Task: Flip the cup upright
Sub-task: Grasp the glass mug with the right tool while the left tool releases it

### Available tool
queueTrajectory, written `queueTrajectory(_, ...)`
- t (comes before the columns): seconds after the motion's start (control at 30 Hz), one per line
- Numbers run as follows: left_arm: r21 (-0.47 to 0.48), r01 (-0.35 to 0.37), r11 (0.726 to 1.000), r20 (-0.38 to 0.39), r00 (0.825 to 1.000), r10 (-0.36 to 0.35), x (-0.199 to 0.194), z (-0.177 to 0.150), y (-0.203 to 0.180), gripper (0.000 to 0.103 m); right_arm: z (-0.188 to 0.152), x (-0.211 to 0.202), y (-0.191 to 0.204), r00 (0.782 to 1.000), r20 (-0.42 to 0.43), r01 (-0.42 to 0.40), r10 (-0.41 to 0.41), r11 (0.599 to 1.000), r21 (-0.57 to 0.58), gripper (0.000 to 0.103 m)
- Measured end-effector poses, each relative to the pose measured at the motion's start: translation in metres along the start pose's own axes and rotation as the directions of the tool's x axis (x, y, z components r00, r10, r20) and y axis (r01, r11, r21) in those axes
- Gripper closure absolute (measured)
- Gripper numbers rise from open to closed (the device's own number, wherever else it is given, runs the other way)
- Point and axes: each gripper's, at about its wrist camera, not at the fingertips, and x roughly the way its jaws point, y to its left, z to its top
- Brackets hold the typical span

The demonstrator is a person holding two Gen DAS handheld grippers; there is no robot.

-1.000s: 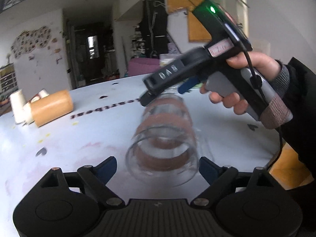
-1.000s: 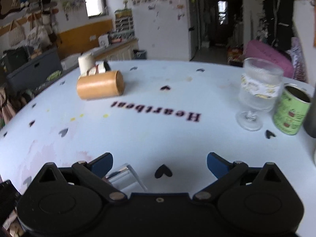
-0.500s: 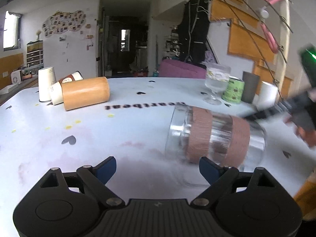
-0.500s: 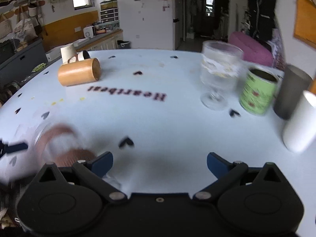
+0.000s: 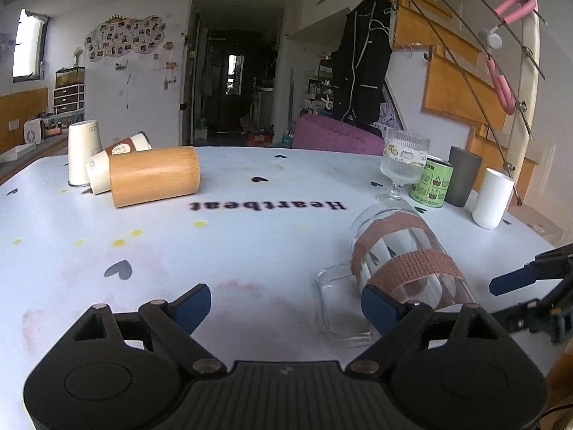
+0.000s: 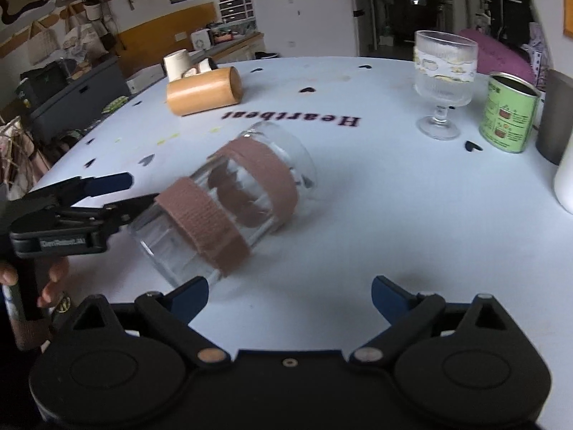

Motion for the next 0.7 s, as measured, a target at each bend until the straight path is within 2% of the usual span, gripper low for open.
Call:
queueTrajectory(0.07,-0.024,-0.006,1.000,0.002,1.000,0.006,-0.004,-0.003,0.005,0.012,0.003,-0.005,-0.008,1.000,0.019,0.002,-0.002,0.999,0.043,0.004)
queueTrajectory(0.13,-0.045,-0.017,0.999,0.005,1.000,0.017,-0.008,-0.006,0.009,0.012,0.011,-0.011,-0.022,0.997,0.041,-0.075,0.070,0.986,0.146,0.004)
queueTrajectory(0.23,-0.061,-0.037,0.997,0.011,0.999,0.037,-0.015,-0.012,0.012,0.008,0.027,-0.008,-0.039,0.978,0.071,-0.210,0.198,0.924,0.321,0.004)
queueTrajectory(0.3,-0.067,-0.048,0.997,0.021,0.999,0.050,-0.021,-0.017,0.013,0.006,0.038,0.002,-0.044,0.963,0.072,-0.266,0.259,0.875,0.405,0.004)
queueTrajectory(0.47,-0.040,-0.060,0.997,0.040,0.997,0.061,-0.041,-0.030,0.006,0.000,0.058,0.041,-0.044,0.942,0.016,-0.296,0.334,0.811,0.505,0.004)
queueTrajectory(0.57,-0.033,-0.063,0.997,0.047,0.997,0.065,-0.047,-0.034,0.002,0.000,0.061,0.061,-0.041,0.926,-0.011,-0.306,0.376,0.770,0.559,0.004)
queueTrajectory(0.63,-0.037,-0.059,0.998,0.044,0.997,0.061,-0.047,-0.036,0.001,0.000,0.062,0.072,-0.035,0.916,-0.031,-0.316,0.401,0.765,0.562,0.004)
queueTrajectory(0.7,-0.043,-0.056,0.997,0.039,0.998,0.058,-0.046,-0.038,0.001,0.000,0.063,0.078,-0.029,0.920,-0.051,-0.297,0.388,0.777,0.555,0.007)
